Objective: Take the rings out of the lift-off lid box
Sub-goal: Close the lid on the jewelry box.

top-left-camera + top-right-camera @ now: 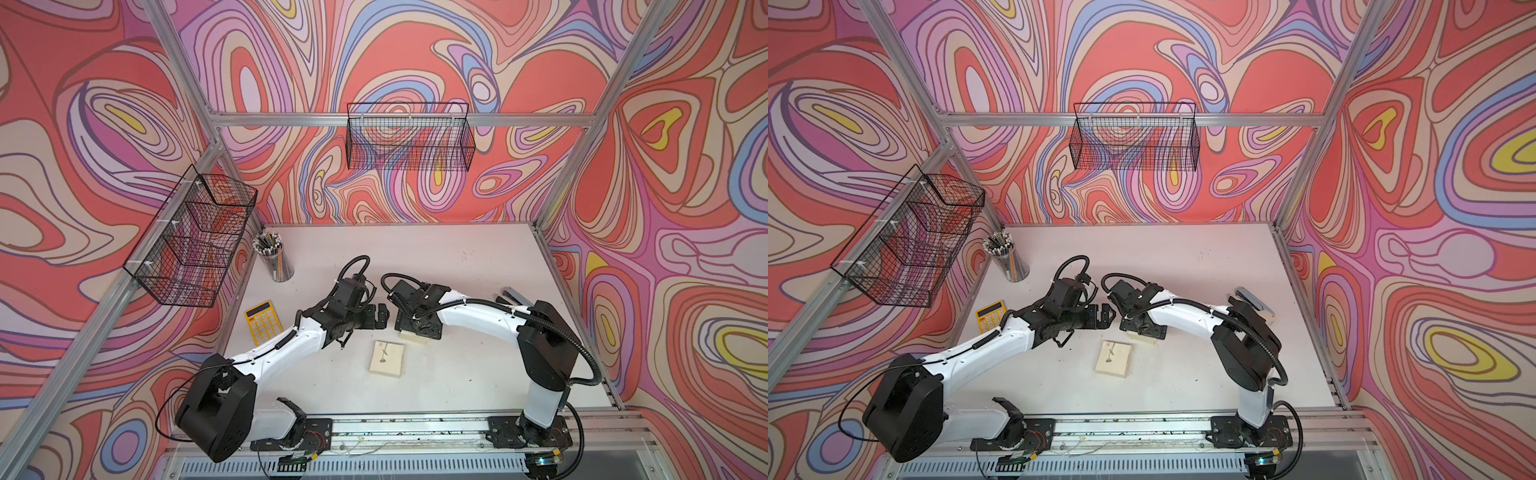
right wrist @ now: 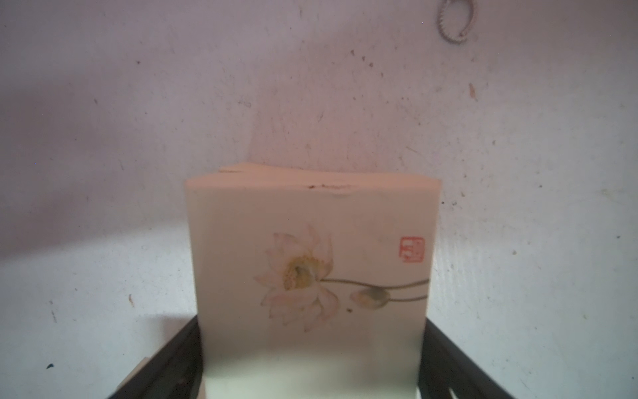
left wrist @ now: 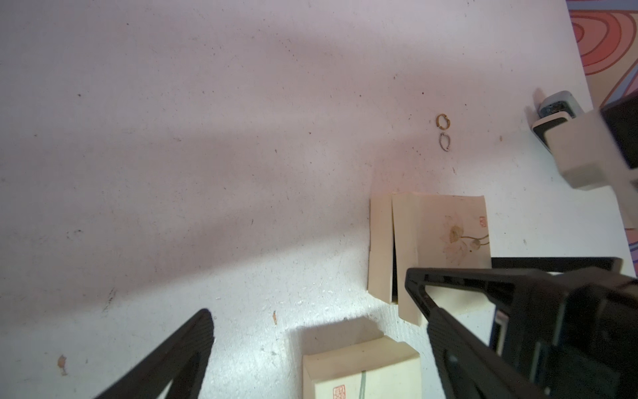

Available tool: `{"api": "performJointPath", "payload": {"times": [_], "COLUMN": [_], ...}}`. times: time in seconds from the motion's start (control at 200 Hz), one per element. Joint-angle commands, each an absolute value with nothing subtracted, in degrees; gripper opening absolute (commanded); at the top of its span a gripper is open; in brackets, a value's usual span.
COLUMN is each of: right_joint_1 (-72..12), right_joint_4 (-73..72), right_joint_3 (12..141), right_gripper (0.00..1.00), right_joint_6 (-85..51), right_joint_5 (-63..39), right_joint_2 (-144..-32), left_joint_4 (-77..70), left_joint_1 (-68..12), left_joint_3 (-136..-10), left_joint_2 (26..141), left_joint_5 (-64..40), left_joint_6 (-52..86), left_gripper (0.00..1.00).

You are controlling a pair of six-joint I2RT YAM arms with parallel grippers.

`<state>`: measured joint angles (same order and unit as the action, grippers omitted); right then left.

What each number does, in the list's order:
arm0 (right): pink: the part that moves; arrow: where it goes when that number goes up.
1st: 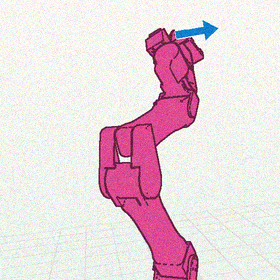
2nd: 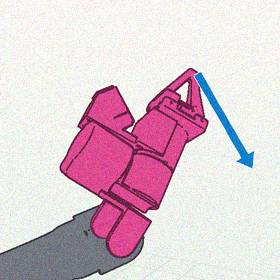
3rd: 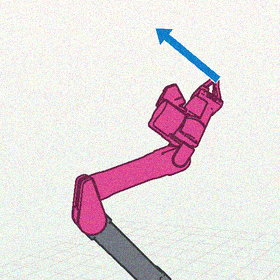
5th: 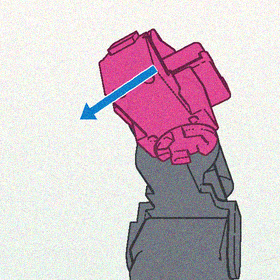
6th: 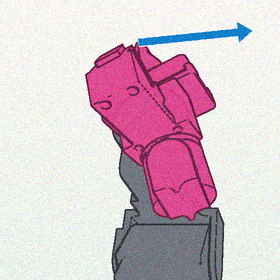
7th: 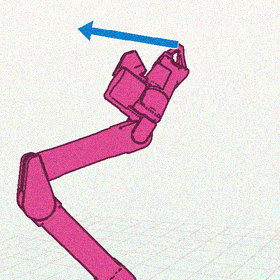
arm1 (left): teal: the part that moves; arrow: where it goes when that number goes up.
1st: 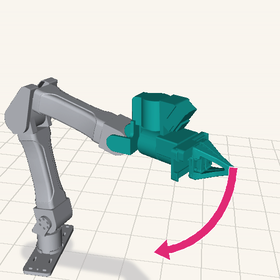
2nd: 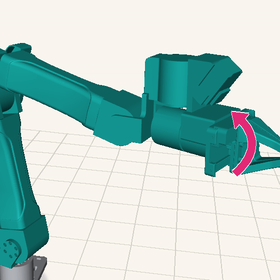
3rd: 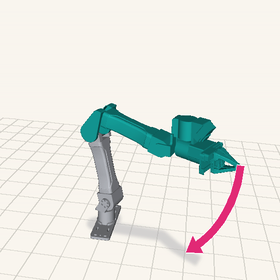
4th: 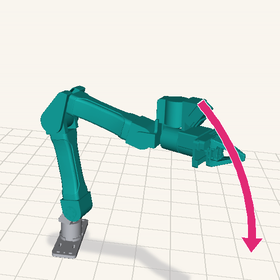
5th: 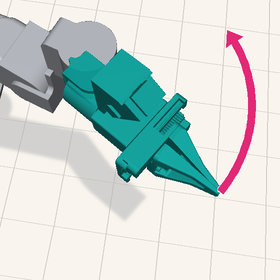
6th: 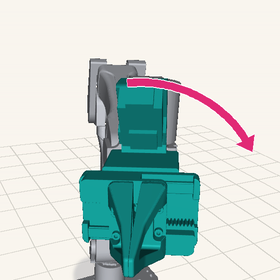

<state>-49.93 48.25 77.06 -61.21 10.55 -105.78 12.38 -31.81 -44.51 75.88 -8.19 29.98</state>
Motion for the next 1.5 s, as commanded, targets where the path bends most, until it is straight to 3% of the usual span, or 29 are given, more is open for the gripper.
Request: {"api": "performJointPath", "payload": {"times": [0.0,0.576,1.097,1.147,1.212,1.322,1.497], "right_joint_1": [-50.21,-50.19,-50.19,-50.19,-50.18,-50.19,-50.23], "right_joint_4": [48.47,50.53,49.88,48.38,46.87,43.94,38.69], "right_joint_3": [77.67,80.54,78.57,77.53,76.60,76.10,75.66], "right_gripper": [0.89,0.98,0.98,0.92,0.64,0.41,0.38], "right_joint_6": [-63.94,-63.92,-63.57,-63.12,-63.06,-61.82,-59.68], "right_joint_5": [12.20,11.89,16.64,16.18,15.51,12.42,8.71], "right_joint_2": [-106.34,-109.17,-99.12,-98.63,-98.86,-101.11,-105.86], "left_joint_4": [11.34,11.03,12.13,12.35,12.39,12.69,13.56], "left_joint_1": [-31.46,-31.31,-31.20,-31.11,-31.11,-31.05,-31.04], "left_joint_3": [-43.81,-43.18,-43.02,-42.90,-42.56,-42.36,-42.01], "left_joint_2": [75.50,75.23,74.10,73.85,73.24,72.43,72.16], "left_joint_5": [-9.04,-9.74,-8.22,-7.55,-6.74,-6.44,-6.06], "left_joint_6": [29.27,29.01,28.48,28.43,28.48,28.80,28.89], "left_gripper": [1.00,1.00,1.00,1.00,1.00,1.00,1.00]}}
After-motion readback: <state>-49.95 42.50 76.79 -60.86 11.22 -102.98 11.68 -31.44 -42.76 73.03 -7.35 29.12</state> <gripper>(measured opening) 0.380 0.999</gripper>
